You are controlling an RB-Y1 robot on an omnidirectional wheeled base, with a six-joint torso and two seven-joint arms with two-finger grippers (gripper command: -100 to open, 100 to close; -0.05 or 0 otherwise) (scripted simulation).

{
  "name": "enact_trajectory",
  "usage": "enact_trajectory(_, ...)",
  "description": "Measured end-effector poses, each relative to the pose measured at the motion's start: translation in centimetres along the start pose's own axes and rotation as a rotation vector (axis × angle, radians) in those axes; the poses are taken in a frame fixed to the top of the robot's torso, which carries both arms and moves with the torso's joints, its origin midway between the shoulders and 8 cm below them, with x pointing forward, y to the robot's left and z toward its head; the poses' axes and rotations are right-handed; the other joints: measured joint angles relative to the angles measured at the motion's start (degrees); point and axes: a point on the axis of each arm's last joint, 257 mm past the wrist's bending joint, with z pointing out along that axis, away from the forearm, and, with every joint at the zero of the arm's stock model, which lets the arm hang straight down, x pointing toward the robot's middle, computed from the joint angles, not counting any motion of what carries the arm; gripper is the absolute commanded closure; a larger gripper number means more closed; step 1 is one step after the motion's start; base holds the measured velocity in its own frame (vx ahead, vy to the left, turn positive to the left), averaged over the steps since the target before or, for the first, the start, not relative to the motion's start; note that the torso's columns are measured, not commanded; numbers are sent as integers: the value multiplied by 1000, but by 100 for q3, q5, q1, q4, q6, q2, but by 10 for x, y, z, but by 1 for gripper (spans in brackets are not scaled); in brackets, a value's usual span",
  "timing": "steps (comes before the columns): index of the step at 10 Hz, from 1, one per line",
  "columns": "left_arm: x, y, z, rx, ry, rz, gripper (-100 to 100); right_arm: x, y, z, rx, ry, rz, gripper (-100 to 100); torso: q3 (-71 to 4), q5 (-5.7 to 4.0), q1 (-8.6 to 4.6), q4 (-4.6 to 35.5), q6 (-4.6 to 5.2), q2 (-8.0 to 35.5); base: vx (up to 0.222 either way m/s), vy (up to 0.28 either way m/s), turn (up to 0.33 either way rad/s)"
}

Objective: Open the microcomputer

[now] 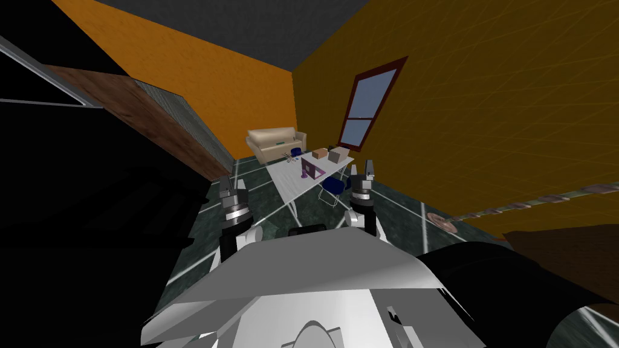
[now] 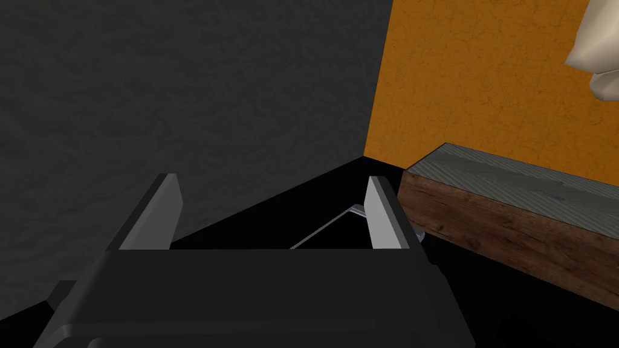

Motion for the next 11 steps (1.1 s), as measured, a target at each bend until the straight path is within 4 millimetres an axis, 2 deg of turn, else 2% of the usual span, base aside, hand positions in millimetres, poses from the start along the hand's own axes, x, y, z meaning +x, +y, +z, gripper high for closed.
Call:
enact_trajectory(2, 0, 0, 0, 0, 0, 0, 0, 0, 0, 0, 0, 0, 0, 0, -1200, 0, 0, 600, 0, 597, 0, 0, 0)
enact_trajectory(9, 0, 0, 0, 0, 0, 0, 0, 0, 0, 0, 0, 0, 0, 0, -7073, 0, 0, 3537, 0, 3539, 0, 0, 0)
enact_trajectory(10, 0, 0, 0, 0, 0, 0, 0, 0, 0, 0, 0, 0, 0, -100, -7919, 0, 0, 3960, 0, 3962, 8, 4, 35)
enact_trajectory(11, 0, 0, 0, 0, 0, 0, 0, 3, -1, 0, 2, 21, -15, -100, -8314, 0, 1, 4149, -1, 4154, 12, 7, 52)
